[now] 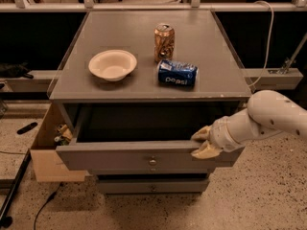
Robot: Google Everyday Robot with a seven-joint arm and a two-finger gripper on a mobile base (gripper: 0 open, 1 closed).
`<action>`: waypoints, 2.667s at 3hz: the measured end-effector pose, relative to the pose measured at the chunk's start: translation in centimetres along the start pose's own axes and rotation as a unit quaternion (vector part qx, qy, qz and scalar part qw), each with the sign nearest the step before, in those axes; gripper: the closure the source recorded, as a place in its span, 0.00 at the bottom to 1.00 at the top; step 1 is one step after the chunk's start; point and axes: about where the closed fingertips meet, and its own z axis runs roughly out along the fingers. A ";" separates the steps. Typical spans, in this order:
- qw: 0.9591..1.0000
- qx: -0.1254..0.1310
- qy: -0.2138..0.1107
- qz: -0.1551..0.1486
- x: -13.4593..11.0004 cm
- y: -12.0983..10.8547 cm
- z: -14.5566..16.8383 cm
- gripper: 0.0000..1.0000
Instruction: Open top drawer
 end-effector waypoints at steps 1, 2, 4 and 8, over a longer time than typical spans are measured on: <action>1.000 -0.003 -0.001 0.001 0.1 0.8 -0.3 1.00; 1.000 -0.003 -0.001 0.001 0.1 0.8 -0.3 0.81; 1.000 -0.003 -0.001 0.001 0.1 0.8 -0.3 0.35; 1.000 0.004 0.012 0.000 1.2 5.8 -1.9 0.57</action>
Offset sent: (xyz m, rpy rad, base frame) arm -0.0086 -0.0017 0.0006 0.0022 0.0049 0.0021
